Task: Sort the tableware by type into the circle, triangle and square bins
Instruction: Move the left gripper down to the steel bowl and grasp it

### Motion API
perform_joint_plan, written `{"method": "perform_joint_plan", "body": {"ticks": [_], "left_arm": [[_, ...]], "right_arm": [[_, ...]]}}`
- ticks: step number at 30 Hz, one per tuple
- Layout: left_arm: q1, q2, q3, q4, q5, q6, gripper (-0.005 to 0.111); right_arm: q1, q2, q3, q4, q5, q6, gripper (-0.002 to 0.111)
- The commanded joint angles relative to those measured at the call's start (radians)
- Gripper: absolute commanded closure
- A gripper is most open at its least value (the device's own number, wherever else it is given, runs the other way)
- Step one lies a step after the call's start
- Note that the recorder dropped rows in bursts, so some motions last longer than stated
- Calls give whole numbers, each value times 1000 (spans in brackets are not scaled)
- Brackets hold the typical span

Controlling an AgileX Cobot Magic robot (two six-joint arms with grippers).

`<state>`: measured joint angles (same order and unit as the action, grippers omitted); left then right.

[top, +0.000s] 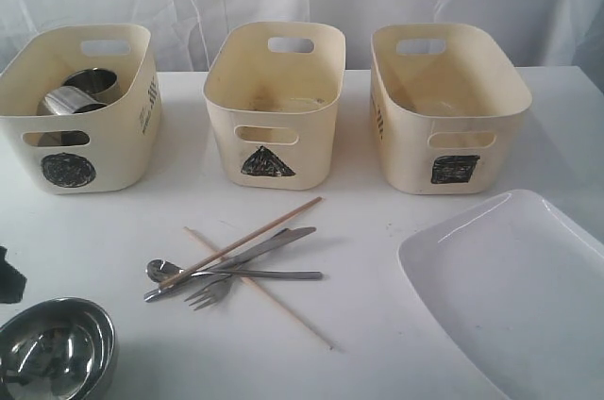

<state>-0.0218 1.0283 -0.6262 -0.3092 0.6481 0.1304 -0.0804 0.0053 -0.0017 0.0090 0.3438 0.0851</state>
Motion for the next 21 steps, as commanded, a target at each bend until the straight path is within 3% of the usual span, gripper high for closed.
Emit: {"method": "perform_joint_plan", "body": {"ticks": [1,17,21], "left_arm": [[0,22,57,-44,-10,96,39],[0,143,166,-27,-255,138,39],[0,205,166,-96,-253,138,49]], "right_arm": [[1,-5,2,-2,-3,3,108],[1,-5,2,-2,-3,3,108],[1,-5,2,-2,-3,3,108]]}}
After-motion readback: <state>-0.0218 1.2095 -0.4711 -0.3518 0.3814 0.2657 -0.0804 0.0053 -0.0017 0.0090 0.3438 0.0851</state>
